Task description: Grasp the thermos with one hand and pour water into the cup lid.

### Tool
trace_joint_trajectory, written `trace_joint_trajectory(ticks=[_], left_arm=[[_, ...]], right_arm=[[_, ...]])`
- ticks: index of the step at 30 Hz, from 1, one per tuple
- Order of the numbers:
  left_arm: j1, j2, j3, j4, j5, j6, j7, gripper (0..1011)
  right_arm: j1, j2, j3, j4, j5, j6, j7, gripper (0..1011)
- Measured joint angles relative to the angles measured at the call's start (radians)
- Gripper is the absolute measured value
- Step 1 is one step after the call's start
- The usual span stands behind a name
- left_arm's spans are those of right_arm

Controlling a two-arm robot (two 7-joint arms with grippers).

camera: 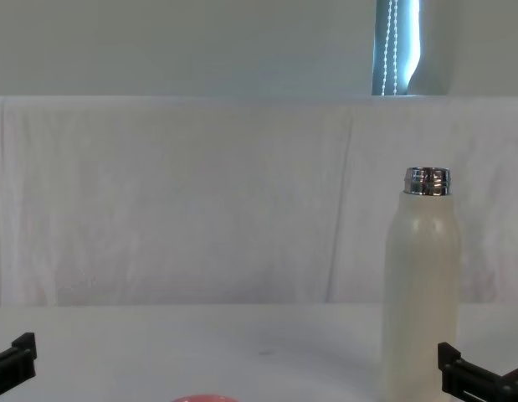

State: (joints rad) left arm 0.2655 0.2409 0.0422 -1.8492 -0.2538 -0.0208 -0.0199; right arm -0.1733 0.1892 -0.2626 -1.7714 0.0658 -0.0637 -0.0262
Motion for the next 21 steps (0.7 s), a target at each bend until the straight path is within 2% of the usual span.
trace_joint_trajectory(ticks=[21], left_arm=[[0.0,0.0,0.0,0.0,0.0,0.0,0.0,1001]], right_arm=[[0.0,0.0,0.0,0.0,0.0,0.0,0.0,1001]])
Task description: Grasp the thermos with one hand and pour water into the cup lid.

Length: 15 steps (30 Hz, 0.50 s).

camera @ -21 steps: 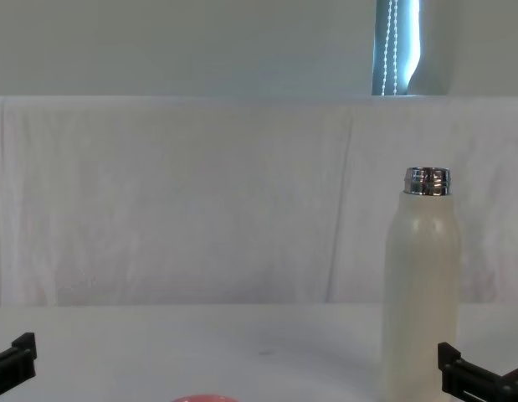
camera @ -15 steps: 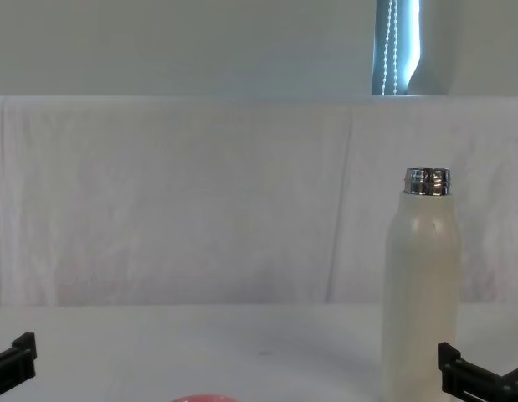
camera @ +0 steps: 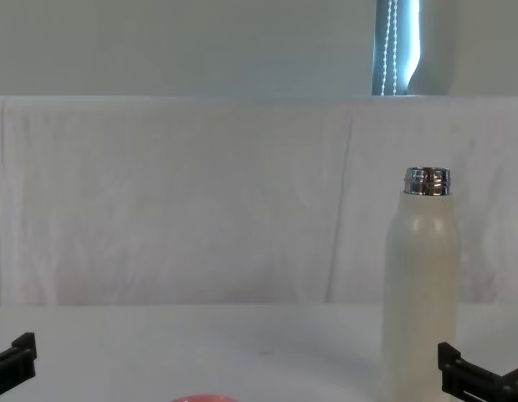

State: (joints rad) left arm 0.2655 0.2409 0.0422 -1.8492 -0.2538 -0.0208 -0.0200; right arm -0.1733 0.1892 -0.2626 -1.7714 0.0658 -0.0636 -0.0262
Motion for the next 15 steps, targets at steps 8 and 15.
trace_joint_trajectory(ticks=[8,15], left_arm=[[0.0,0.0,0.0,0.0,0.0,0.0,0.0,1001],[0.0,0.0,0.0,0.0,0.0,0.0,0.0,1001]], right_arm=[[0.0,0.0,0.0,0.0,0.0,0.0,0.0,1001],[0.0,0.0,0.0,0.0,0.0,0.0,0.0,1001]])
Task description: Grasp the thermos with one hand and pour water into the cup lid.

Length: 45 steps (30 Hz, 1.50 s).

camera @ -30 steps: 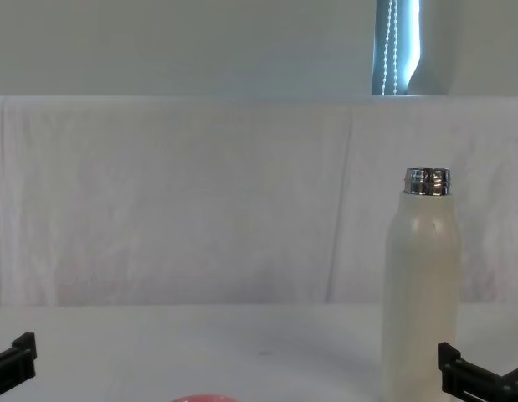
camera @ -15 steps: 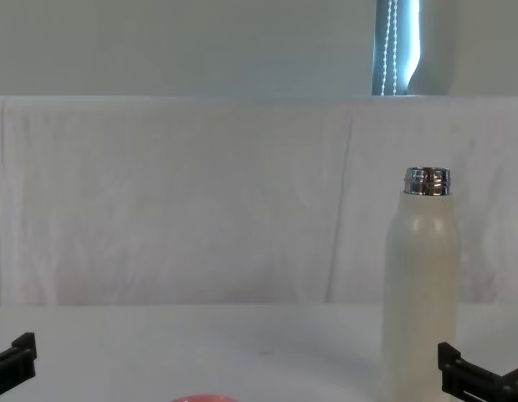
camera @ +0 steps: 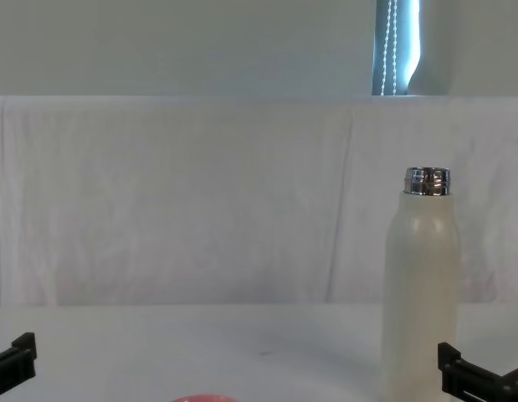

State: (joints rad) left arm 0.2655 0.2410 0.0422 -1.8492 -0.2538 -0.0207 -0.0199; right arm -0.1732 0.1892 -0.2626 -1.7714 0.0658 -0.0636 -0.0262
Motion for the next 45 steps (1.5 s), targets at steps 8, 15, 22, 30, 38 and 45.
trace_joint_trajectory(ticks=[8,15,22,30,38,45], left_arm=[[0.0,0.0,0.0,0.0,0.0,0.0,0.0,1001],[0.0,0.0,0.0,0.0,0.0,0.0,0.0,1001],[0.0,0.0,0.0,0.0,0.0,0.0,0.0,1001],[0.0,0.0,0.0,0.0,0.0,0.0,0.0,1001],[0.0,0.0,0.0,0.0,0.0,0.0,0.0,1001],[0.0,0.0,0.0,0.0,0.0,0.0,0.0,1001]], right_arm=[[0.0,0.0,0.0,0.0,0.0,0.0,0.0,1001],[0.0,0.0,0.0,0.0,0.0,0.0,0.0,1001],[0.0,0.0,0.0,0.0,0.0,0.0,0.0,1001],[0.0,0.0,0.0,0.0,0.0,0.0,0.0,1001],[0.0,0.0,0.0,0.0,0.0,0.0,0.0,1001],[0.0,0.0,0.0,0.0,0.0,0.0,0.0,1001]])
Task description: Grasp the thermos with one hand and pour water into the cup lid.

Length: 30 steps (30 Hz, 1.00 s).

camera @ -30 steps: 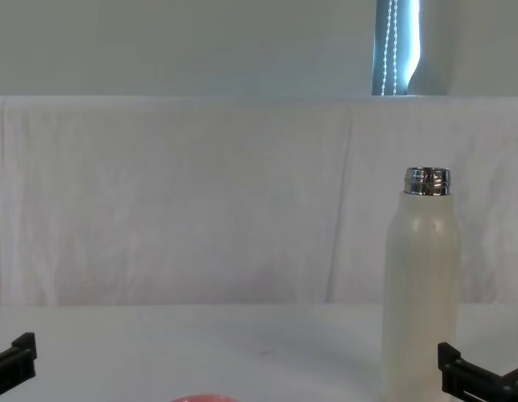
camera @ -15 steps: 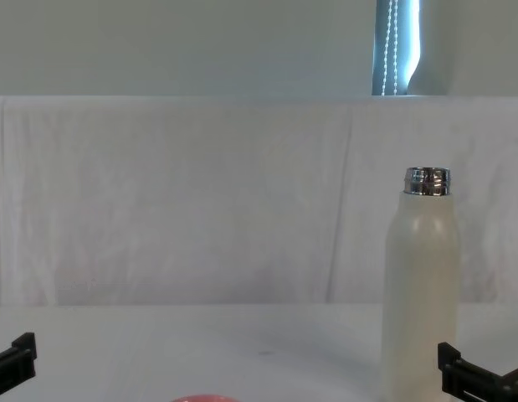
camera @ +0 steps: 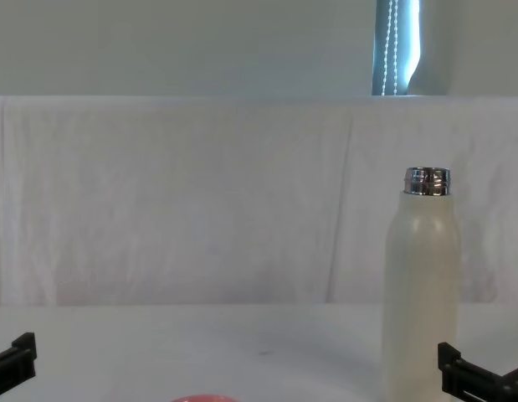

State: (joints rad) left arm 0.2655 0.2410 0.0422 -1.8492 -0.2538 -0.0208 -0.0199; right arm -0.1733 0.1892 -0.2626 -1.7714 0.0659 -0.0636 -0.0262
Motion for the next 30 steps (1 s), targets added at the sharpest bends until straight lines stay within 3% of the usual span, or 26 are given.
trace_joint_trajectory(ticks=[21,30], left_arm=[[0.0,0.0,0.0,0.0,0.0,0.0,0.0,1001],[0.0,0.0,0.0,0.0,0.0,0.0,0.0,1001]], right_arm=[[0.0,0.0,0.0,0.0,0.0,0.0,0.0,1001],[0.005,0.003,0.036,0.006,0.083,0.008,0.121,1001]])
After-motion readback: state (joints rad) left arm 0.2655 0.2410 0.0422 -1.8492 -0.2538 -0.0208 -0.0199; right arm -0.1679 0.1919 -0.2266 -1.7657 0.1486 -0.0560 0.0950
